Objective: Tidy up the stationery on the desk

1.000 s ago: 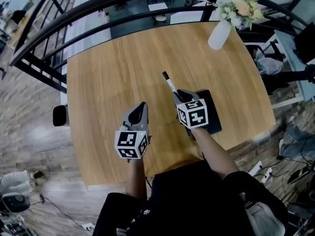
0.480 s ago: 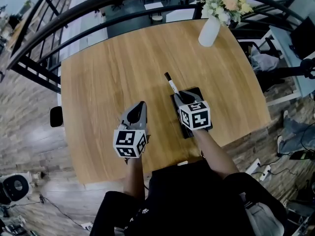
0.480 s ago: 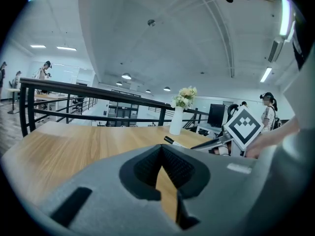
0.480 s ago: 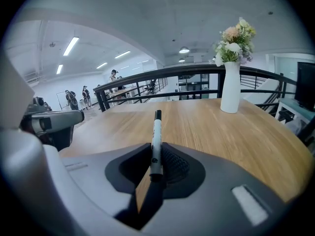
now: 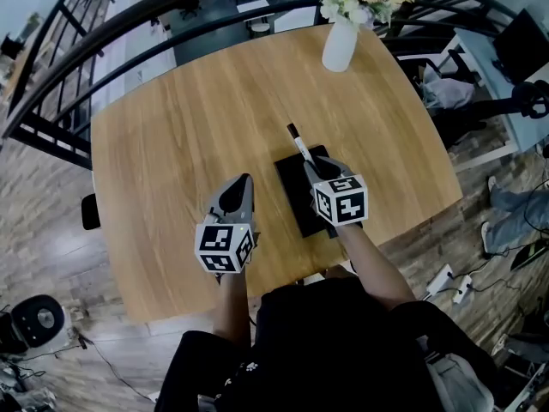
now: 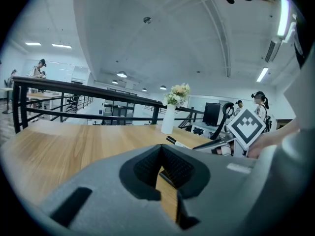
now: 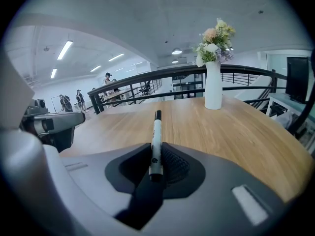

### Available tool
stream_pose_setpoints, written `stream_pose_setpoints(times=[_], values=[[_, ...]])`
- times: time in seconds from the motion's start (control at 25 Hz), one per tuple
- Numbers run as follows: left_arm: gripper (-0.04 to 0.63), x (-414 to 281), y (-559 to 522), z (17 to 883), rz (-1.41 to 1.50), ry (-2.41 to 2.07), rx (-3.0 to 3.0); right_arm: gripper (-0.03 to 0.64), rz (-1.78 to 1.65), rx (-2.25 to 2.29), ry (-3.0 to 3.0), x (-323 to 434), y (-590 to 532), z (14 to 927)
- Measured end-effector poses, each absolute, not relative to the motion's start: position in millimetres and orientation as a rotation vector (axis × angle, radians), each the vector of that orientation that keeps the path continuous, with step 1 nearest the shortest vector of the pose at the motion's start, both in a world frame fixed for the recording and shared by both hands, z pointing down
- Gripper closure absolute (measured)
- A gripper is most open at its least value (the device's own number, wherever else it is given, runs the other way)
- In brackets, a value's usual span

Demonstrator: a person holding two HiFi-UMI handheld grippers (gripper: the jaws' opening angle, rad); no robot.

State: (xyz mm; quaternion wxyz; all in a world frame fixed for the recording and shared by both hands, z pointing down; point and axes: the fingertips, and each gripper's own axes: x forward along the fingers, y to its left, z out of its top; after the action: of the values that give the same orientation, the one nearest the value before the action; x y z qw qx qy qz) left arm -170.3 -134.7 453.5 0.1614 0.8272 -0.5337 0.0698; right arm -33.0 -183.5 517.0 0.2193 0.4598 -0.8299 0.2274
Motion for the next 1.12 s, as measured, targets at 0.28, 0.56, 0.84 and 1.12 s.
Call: stream_pose_setpoints(times=[0.28,0.56,0.84,1.12], values=[[0.603,-143,-139,459,0.208,-1.494,2.372,0.535,0.660,1.307,-2.274,0,-183,523],[0.603,-125,-146,463,0.217,-1.482,2.369,0.535,0.685,1.326,-2.250,25,-185,529],[0.603,-111,-147,467,0.223,-1.473,2.367,0.535,0.703,1.338,-2.223,46,-182,537],[0.603,-104,-150,472,0.235,-1.460,2.366,0.534,0.727,1.344,-2.188,60,-177,550]])
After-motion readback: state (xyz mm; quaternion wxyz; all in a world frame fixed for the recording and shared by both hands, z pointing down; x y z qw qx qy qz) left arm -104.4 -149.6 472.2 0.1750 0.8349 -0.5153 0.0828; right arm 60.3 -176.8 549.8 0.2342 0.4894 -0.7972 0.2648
